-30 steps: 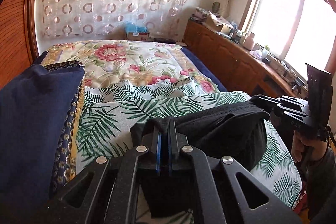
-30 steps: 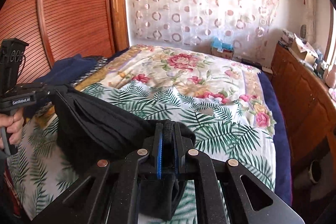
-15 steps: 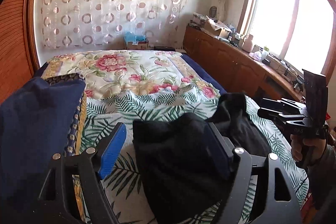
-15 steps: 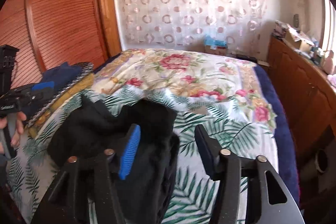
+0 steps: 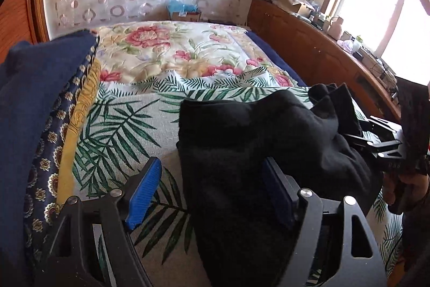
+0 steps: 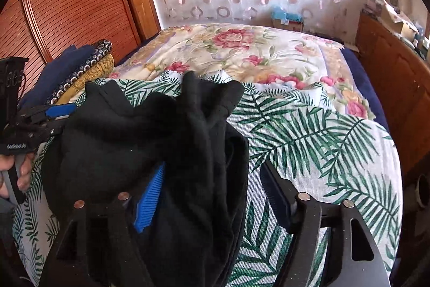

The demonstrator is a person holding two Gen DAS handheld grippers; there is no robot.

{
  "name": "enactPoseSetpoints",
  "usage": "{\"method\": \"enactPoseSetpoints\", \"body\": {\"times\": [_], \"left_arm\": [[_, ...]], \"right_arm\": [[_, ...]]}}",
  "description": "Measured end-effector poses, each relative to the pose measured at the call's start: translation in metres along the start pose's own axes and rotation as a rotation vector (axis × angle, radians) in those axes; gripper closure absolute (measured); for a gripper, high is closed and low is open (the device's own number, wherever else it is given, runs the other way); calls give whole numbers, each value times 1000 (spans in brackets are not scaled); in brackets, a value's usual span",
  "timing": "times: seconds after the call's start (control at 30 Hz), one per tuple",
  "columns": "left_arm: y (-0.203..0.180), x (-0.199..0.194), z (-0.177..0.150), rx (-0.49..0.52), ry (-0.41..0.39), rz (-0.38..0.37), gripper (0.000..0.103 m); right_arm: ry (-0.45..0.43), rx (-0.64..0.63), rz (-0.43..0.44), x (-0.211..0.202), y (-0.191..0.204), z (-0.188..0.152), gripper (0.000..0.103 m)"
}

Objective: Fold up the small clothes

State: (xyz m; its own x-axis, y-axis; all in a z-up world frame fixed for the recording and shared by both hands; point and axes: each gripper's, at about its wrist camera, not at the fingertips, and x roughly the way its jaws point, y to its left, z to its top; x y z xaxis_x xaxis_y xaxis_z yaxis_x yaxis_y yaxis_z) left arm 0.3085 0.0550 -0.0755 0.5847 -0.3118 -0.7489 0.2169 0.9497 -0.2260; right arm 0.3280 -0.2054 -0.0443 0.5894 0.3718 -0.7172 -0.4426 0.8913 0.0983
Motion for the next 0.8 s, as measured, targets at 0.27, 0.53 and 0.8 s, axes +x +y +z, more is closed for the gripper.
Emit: {"method": "enactPoseSetpoints", "body": {"times": [0.27, 0.53, 0.8], "left_arm": [[6, 2, -9, -61, 24, -106, 46], [-1, -19, -10, -42, -36, -192, 91], [-9, -118, -12, -30, -254, -187, 91]], "right_arm": [[-3, 43, 47, 3, -9, -1, 27], [-15, 21, 165, -1, -8, -10, 76], [-149, -35, 239, -43, 4, 7, 81]]}}
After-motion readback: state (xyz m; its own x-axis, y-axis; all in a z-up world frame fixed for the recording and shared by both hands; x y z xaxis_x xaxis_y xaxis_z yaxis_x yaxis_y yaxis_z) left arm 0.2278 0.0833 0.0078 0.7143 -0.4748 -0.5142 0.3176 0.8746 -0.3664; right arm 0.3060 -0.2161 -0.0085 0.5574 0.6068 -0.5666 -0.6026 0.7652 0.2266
